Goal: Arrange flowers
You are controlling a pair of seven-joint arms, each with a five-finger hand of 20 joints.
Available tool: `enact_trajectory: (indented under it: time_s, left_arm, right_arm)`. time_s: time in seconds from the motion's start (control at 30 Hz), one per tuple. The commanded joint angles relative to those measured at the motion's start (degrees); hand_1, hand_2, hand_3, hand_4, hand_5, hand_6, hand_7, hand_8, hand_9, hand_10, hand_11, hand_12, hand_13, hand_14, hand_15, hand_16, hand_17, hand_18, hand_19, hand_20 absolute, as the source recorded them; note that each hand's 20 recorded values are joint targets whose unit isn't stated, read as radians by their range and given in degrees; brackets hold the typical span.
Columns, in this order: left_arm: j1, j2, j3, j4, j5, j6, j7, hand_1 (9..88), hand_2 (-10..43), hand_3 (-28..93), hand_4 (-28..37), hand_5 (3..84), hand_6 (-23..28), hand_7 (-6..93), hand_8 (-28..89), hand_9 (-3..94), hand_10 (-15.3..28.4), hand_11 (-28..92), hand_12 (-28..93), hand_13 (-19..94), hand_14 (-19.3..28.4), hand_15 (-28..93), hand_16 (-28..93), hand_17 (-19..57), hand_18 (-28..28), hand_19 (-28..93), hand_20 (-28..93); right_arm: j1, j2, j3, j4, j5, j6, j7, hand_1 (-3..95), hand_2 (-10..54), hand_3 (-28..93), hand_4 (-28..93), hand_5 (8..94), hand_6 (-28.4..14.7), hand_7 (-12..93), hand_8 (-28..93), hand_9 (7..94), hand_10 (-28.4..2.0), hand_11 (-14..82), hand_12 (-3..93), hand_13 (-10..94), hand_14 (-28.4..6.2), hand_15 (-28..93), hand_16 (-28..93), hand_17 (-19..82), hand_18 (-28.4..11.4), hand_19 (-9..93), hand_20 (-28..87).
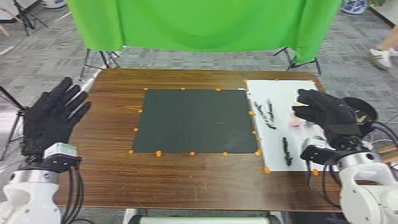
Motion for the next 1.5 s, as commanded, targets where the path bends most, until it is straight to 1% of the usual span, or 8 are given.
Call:
enact_trajectory:
  time_s: [0.03, 0.53, 0.67, 0.77, 1.13, 1.27, 1.37, 1.5]
  left_arm:
    - [2.17, -0.90, -1.22, -0.90, -0.33, 0.57, 0.90, 29.2, 7.0, 71, -28.3, 41.4, 6.0, 8.0, -8, 31.7, 13.1, 10, 9, 20, 12.4, 21, -6, -3.7, 13.1, 31, 7]
    - [3.05, -0.83, -1.53, -1.81, -0.82, 1.35, 1.21, 29.2, 7.4, 71, -28.3, 40.7, 6.8, 7.6, -8, 31.3, 13.4, 10, 9, 20, 12.5, 21, -6, -3.6, 12.7, 30, 7]
    - [3.50, -0.73, -2.07, -2.04, -1.13, 1.55, 1.20, 29.2, 7.5, 71, -28.3, 40.8, 6.8, 7.8, -8, 31.4, 13.5, 11, 9, 20, 12.6, 22, -6, -3.7, 12.7, 31, 7]
    - [3.99, -0.58, -2.33, -2.26, -1.46, 1.69, 1.42, 29.1, 7.5, 72, -28.3, 40.8, 6.8, 8.0, -8, 31.5, 13.5, 11, 9, 20, 12.9, 22, -6, -3.7, 12.7, 31, 7]
    - [5.25, -0.44, -2.49, -2.60, -2.40, 2.49, 2.40, 29.1, 7.7, 72, -28.3, 41.2, 7.9, 9.4, -7, 32.1, 14.5, 12, 10, 21, 14.4, 25, -6, -3.6, 12.8, 31, 7]
    - [5.34, -0.26, -2.57, -2.60, -2.48, 2.34, 2.60, 29.1, 7.8, 72, -28.3, 41.5, 8.1, 9.7, -7, 32.3, 14.5, 12, 10, 22, 14.7, 25, -6, -3.7, 12.9, 31, 7]
    - [5.53, -0.32, -2.74, -2.69, -3.06, 2.89, 2.79, 29.1, 7.9, 72, -28.3, 41.7, 8.2, 9.8, -8, 32.3, 14.6, 12, 11, 22, 14.8, 25, -6, -3.6, 12.9, 31, 7]
    - [6.23, -0.65, -3.15, -3.10, -3.41, 3.65, 2.79, 29.9, 9.2, 72, -28.2, 42.3, 8.3, 10.3, -7, 32.8, 14.8, 13, 11, 22, 15.2, 26, -6, -3.4, 12.9, 32, 7]
  right_arm:
    - [-1.20, -1.02, 0.07, -0.56, -0.24, 0.16, -0.13, 14.9, 8.9, 81, -26, 47.5, -1.7, 22, -14, 46.5, -12.1, 7.4, 12.9, 37, -12.8, 11, 18, 17, -16.8, 26, 16]
    - [-0.03, -0.66, 1.93, -0.63, -5.17, -4.56, 2.91, 14.7, 8.7, 82, -26, 47.5, -1.8, 22, -14, 46.2, -13.0, 7.4, 13.1, 37, -13.7, 12, 18, 16, -17.4, 26, 18]
    - [0.25, 0.80, 2.84, -0.79, -5.62, -5.48, 3.96, 15.7, 5.9, 81, -26, 47.0, -2.0, 22, -14, 45.4, -13.0, 7.6, 13.6, 37, -14.2, 12, 19, 16, -17.8, 27, 18]
    - [-0.20, 2.11, 3.85, -1.68, -16.34, -6.96, 7.66, 16.1, 1.5, 81, -26, 46.1, -2.6, 21, -14, 44.4, -13.1, 7.6, 14.0, 37, -14.6, 12, 20, 15, -18.5, 29, 19]
    - [-3.80, 8.66, 1.96, -5.37, -49.15, -8.73, 23.58, 17.1, -7.0, 78, -25, 47.5, -4.0, 20, -13, 50.1, -16.2, 12.0, 16.9, 45, -15.8, 24, 21, 17, -21.5, 47, 23]
    - [-5.38, 10.64, 0.48, -5.11, -58.38, -10.10, 25.50, 14.8, -9.4, 76, -25, 53.0, -4.2, 23, -12, 56.7, -17.3, 20.2, 20.9, 51, -15.5, 39, 22, 20, -22.9, 59, 26]
    - [-5.51, 11.45, -0.91, -4.85, -65.86, -14.57, 26.84, 12.9, -9.5, 73, -26, 57.4, -4.0, 31, -12, 62.3, -17.4, 31.7, 26.1, 55, -15.9, 53, 26, 24, -23.6, 70, 32]
    - [-4.36, 10.88, -1.82, -5.01, -66.98, -23.32, 29.76, 13.0, -9.5, 70, -27, 64.1, -3.2, 33, -12, 68.3, -16.6, 34.5, 28.0, 61, -15.8, 57, 28, 28, -24.4, 75, 35]
